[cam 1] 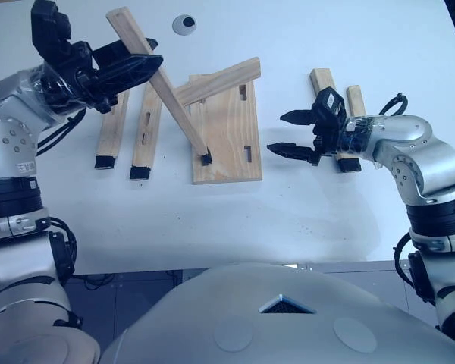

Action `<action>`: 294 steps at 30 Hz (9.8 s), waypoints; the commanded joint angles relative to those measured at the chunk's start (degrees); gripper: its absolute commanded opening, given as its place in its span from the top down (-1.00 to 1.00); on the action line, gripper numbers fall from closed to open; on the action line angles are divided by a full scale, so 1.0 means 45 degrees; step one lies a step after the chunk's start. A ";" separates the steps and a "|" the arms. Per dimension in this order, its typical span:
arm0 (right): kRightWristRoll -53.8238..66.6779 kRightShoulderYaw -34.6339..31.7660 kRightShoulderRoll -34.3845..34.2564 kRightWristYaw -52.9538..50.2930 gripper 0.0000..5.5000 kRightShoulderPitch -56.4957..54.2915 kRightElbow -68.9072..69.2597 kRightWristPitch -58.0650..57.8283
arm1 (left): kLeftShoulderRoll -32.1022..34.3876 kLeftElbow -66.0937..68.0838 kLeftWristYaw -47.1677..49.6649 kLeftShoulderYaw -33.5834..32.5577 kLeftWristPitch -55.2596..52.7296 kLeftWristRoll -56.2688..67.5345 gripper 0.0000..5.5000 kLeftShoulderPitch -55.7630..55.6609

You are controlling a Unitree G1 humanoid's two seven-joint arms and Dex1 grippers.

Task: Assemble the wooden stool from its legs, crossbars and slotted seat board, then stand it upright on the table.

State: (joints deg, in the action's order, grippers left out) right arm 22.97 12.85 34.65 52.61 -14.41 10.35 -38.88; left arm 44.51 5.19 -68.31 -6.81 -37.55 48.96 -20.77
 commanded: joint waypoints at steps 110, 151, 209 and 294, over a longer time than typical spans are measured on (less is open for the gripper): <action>-0.2442 0.0634 -0.6755 -0.9488 0.36 0.1776 -0.0741 -0.2198 | 0.4623 0.1253 -0.5371 1.1107 0.2798 -0.9700 0.27 -1.0110; -0.2833 0.0807 -0.6785 -0.9087 0.43 0.1646 -0.1150 -0.1979 | 0.2330 -0.0561 -0.3945 0.7872 -0.2248 -0.6933 0.27 -0.8230; -0.3001 0.1388 -0.5219 -0.7619 0.61 0.1547 -0.0867 -0.2723 | 0.2013 -0.1213 -0.2535 0.1794 -0.1224 -0.3711 0.27 -0.2998; -0.0776 -0.4506 -0.3522 -0.8206 1.00 0.1224 0.0491 -0.4157 | -0.0819 -0.4508 0.6361 -0.0761 -0.5195 -0.5028 -0.37 0.2702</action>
State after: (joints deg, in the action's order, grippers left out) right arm 20.45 -4.71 20.39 18.04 -7.67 14.59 -59.38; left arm 43.51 -12.37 -44.47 -8.55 -58.75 26.70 -11.87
